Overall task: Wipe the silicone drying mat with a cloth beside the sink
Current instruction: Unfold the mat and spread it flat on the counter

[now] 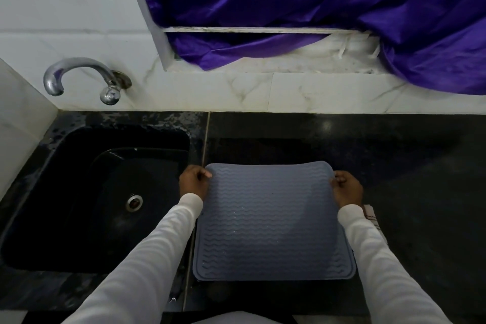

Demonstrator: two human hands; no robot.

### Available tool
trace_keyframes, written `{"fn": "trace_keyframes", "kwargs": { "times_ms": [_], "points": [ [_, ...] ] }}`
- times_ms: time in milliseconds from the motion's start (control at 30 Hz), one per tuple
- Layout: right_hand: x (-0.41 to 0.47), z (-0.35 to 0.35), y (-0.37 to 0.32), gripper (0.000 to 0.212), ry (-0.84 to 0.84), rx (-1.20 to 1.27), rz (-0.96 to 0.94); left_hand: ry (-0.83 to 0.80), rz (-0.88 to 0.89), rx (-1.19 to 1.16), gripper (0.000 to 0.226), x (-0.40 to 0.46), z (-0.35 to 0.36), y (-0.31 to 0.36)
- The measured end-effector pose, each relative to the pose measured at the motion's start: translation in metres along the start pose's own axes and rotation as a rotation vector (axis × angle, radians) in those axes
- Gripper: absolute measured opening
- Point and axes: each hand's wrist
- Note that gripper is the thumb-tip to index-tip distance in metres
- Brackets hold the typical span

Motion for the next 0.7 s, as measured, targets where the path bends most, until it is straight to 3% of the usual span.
{"fn": "trace_keyframes", "kwargs": {
  "times_ms": [300,500,633,700],
  "points": [
    [0.002,0.005,0.001,0.013,0.046,-0.119,0.011,-0.017,0.057,-0.041,0.038,0.006,0.005,-0.008],
    [-0.001,0.006,0.008,0.029,0.009,-0.332,-0.074,-0.090,-0.047,-0.088,0.018,0.010,0.004,-0.002],
    [-0.018,0.010,0.008,0.043,-0.011,-0.557,-0.268,-0.145,0.309,0.379,0.037,-0.002,-0.001,-0.010],
    [-0.030,0.016,0.009,0.047,-0.037,-0.617,-0.409,-0.146,0.448,0.486,0.050,-0.016,0.001,-0.017]
  ]
}}
Point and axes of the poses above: each hand's wrist, its own x-axis towards the middle knuckle, its own z-axis out of the palm, y = z × x, and after that the axes turned 7 degrees about x, right-handed
